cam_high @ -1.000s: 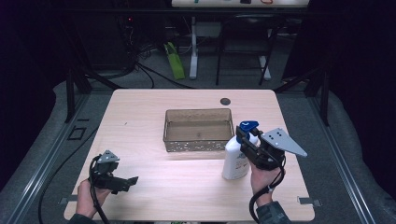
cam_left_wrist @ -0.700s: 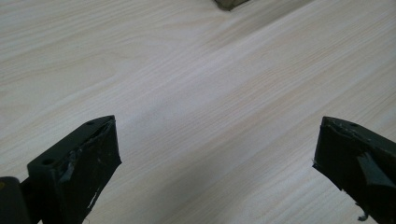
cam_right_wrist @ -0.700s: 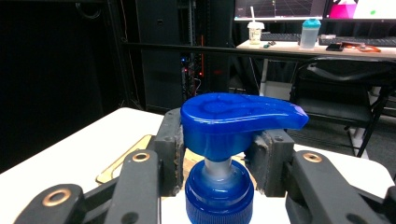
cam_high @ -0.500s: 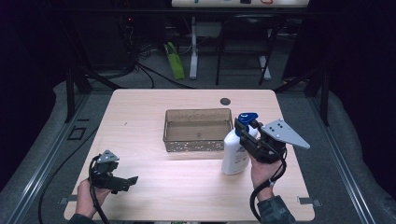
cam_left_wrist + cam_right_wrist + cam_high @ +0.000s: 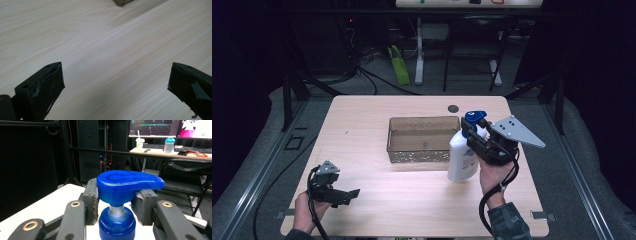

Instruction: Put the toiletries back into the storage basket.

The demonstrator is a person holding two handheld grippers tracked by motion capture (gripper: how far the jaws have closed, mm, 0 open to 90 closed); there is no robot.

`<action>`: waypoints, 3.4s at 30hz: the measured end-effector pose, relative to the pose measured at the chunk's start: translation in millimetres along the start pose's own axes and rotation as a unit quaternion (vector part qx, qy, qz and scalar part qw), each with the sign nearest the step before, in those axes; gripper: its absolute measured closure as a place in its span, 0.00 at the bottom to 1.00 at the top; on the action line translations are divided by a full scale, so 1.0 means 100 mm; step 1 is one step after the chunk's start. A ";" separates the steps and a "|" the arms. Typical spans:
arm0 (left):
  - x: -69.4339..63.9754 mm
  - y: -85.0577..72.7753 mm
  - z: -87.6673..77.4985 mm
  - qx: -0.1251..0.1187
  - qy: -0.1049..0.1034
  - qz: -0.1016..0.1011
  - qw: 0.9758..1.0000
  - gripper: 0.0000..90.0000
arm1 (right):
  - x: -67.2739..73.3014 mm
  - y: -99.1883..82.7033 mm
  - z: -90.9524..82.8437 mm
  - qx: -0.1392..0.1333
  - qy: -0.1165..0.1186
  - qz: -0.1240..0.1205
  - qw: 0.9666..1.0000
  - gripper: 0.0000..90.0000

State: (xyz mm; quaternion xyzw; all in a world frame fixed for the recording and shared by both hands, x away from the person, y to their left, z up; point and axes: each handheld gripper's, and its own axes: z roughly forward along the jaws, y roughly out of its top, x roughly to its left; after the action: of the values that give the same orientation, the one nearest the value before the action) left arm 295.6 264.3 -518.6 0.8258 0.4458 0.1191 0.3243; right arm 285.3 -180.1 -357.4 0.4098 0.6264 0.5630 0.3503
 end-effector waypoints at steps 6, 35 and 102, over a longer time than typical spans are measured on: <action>0.00 0.00 0.01 0.004 0.002 0.002 1.000 0.00 | -0.01 0.03 0.04 0.001 -0.001 0.000 1.000 0.66; -0.02 0.01 0.07 0.030 0.013 0.006 0.999 0.00 | -0.01 0.28 0.17 -0.012 0.000 -0.003 1.000 0.66; -0.02 0.01 0.07 0.032 0.013 -0.001 0.999 0.01 | 0.08 0.54 0.80 -0.016 -0.015 0.025 0.999 0.66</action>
State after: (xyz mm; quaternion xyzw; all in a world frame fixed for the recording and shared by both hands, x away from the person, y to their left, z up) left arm 299.1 259.3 -523.2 0.8336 0.4547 0.1147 0.2919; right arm 360.6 -137.6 -313.3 0.4285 0.6013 0.5752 0.3521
